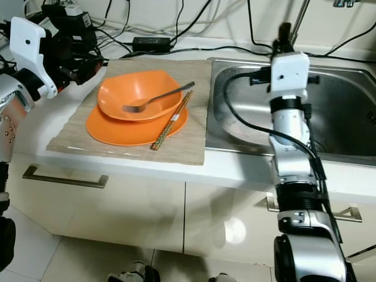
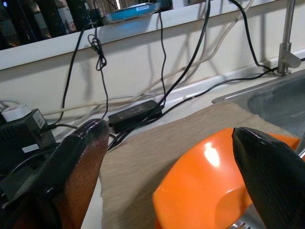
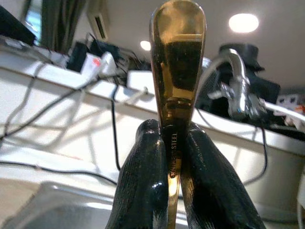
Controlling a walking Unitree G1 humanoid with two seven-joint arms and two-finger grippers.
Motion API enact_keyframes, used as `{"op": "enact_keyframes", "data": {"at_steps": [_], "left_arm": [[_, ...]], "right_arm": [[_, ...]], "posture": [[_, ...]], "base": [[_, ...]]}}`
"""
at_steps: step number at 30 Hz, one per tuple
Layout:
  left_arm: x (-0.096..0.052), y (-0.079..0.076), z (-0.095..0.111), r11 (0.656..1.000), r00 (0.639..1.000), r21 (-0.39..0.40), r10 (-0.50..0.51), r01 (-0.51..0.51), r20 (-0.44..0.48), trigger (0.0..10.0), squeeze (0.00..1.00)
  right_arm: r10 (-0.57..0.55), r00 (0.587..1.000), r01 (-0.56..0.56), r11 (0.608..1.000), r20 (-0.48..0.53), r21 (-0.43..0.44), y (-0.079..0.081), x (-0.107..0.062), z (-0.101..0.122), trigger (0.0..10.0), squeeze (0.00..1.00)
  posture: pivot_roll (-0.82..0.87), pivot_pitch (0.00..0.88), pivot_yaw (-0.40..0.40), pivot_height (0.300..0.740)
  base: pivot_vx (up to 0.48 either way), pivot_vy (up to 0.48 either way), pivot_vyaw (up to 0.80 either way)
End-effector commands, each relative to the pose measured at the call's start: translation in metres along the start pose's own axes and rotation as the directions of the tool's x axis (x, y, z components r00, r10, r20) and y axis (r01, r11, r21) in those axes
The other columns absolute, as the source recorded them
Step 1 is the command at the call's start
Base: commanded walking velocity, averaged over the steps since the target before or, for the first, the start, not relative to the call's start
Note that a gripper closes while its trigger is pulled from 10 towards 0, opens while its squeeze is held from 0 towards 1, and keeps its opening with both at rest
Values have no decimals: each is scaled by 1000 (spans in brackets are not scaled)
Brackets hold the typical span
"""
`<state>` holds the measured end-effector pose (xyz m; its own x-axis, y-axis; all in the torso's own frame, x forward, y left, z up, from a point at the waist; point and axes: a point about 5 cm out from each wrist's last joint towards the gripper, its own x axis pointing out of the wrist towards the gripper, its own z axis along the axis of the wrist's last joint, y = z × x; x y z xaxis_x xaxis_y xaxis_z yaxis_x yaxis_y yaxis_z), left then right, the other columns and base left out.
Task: Kitchen organization
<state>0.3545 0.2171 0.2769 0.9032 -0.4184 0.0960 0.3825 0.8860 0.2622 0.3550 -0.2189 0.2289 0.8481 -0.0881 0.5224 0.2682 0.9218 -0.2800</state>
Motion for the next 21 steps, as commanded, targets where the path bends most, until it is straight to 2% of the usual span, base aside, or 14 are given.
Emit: {"op": "enact_keyframes", "data": {"at_steps": [1,4,6,8,12,13,14,15,21], "left_arm": [[-2,3,8,1000,1000,8,11,-11,17,10000,0],[-1,3,10,1000,1000,10,7,-7,20,10000,0],[-1,3,10,1000,1000,11,7,-7,20,10000,0],[-1,3,11,1000,1000,14,6,-7,21,10000,0],[-2,3,12,1000,1000,15,6,-6,22,10000,0],[-2,4,13,1000,1000,17,6,-6,24,10000,0],[-3,4,14,1000,1000,18,6,-6,25,10000,0],[-3,3,15,1000,1000,18,2,-3,26,10000,0],[-3,-1,14,1000,1000,-2,-17,17,25,10000,0]], "right_arm": [[-26,999,26,1000,34,-10,-5,7,6,0,0],[-56,997,54,998,-53,-25,-6,6,-14,0,0],[-60,996,59,998,-71,-28,-6,5,-18,0,0],[-74,986,70,997,-146,-32,-6,0,-33,0,0],[-88,978,81,996,-188,-43,-6,-4,-42,0,0],[-109,962,99,994,-252,-49,-8,-11,-54,0,0],[-118,955,107,993,-273,-52,-9,-13,-58,0,0],[-122,951,111,992,-285,-56,-9,-14,-61,0,1000],[-130,940,118,991,-314,-55,-9,-18,-67,0,1000]], "posture": [[2,0,62,707],[8,0,65,707],[8,0,65,707],[11,0,66,707],[17,0,66,707],[20,0,66,707],[21,0,66,707],[23,0,67,707],[25,0,69,707]], "base": [[0,0,0],[0,0,0],[0,0,0],[0,0,0],[0,0,0],[0,0,0],[0,0,0],[0,0,0],[0,0,0]]}}
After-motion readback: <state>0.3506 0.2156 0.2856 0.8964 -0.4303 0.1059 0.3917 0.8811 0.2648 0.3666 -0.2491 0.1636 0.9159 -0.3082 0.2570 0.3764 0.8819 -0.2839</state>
